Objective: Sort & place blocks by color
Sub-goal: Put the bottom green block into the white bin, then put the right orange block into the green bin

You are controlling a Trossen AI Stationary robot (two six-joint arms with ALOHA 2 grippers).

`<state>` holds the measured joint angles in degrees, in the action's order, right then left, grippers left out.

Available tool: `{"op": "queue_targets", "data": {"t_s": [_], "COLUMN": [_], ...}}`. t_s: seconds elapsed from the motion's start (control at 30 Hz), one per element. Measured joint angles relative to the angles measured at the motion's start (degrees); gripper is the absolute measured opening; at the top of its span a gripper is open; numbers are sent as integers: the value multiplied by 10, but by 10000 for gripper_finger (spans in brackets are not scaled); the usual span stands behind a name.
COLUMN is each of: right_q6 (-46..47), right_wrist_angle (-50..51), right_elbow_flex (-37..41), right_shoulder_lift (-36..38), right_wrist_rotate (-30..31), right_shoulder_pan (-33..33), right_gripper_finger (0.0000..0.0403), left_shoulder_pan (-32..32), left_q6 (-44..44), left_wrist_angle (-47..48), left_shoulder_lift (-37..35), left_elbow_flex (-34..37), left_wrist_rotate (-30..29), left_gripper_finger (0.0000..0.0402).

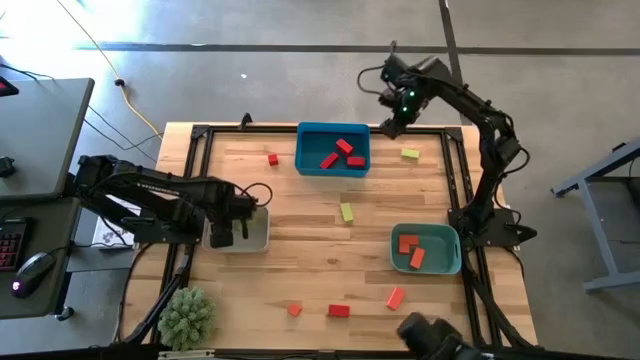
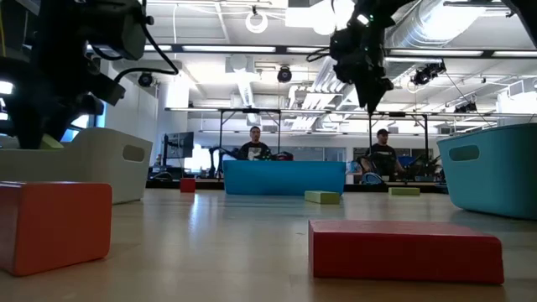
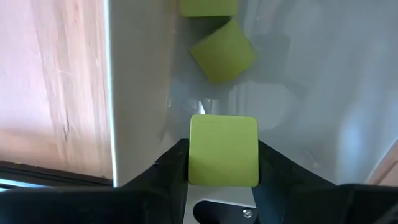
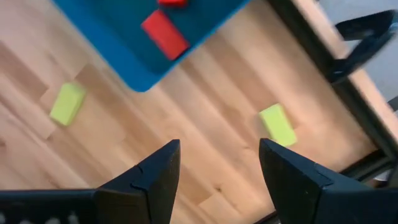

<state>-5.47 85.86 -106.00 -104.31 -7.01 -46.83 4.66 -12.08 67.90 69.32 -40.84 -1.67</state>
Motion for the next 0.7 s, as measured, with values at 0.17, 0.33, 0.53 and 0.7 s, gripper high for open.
{"op": "queue_targets", "data": {"t_s": [0.17,0.33,0.53,0.7], "right_q6": [24,35,95,146], "right_wrist_angle": [6,5,5,5], "right_elbow_flex": [0,0,0,0], "right_shoulder_lift": [0,0,0,0], "right_wrist_rotate": [0,1,1,1], "right_shoulder_pan": [52,94,136,173], "right_gripper_finger": [206,206,206,206], "left_shoulder_pan": [20,33,41,44], "left_q6": [22,23,45,48], "left_wrist_angle": [-4,-8,-14,-18], "left_shoulder_lift": [0,0,0,0], "left_elbow_flex": [0,0,0,0], "left_wrist_rotate": [33,58,58,55], "left_gripper_finger": [129,159,190,203]}}
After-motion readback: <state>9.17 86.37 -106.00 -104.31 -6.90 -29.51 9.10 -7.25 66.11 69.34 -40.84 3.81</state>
